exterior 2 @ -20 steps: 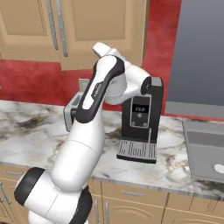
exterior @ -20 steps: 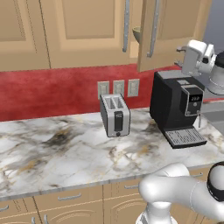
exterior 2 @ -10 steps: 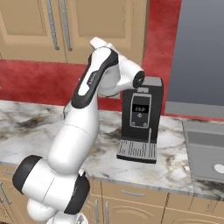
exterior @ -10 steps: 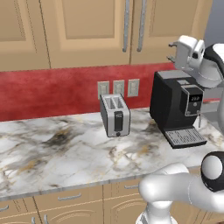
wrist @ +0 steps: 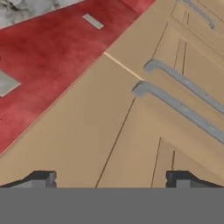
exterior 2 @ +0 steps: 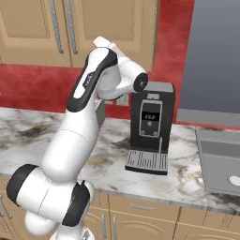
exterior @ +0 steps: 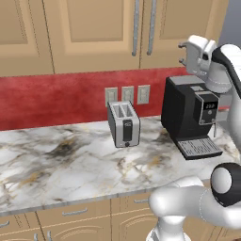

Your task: Open the cabinet. Pick the bowls from the counter and place them in the cabinet. Then close the cabinet.

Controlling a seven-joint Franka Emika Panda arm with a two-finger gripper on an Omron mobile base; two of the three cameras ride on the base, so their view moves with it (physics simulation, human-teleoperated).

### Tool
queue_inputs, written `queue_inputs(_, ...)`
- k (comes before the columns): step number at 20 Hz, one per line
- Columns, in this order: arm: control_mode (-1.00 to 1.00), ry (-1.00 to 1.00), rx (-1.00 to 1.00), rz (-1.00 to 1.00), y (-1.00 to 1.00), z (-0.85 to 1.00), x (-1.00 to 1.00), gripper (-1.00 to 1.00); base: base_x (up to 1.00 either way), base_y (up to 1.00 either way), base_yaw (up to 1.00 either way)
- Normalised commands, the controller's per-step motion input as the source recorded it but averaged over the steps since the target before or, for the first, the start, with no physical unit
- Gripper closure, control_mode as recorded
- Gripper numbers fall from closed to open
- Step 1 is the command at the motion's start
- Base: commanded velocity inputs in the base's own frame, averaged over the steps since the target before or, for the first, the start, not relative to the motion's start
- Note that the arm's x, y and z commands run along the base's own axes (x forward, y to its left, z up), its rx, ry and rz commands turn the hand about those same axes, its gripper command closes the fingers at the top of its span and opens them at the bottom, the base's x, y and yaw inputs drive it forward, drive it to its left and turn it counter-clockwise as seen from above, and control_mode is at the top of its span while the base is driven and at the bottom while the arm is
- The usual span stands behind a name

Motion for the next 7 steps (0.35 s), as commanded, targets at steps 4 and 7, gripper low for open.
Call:
queue_inputs(4, -1.00, 0.00, 0.00, -0.08, 0.23, 0.01, 0.26, -1.00, 0.00, 0.00, 0.00)
queue_inputs(7, -1.00, 0.00, 0.00, -0.09, 0.19, 0.00, 0.26, -1.00, 0.00, 0.00, 0.00)
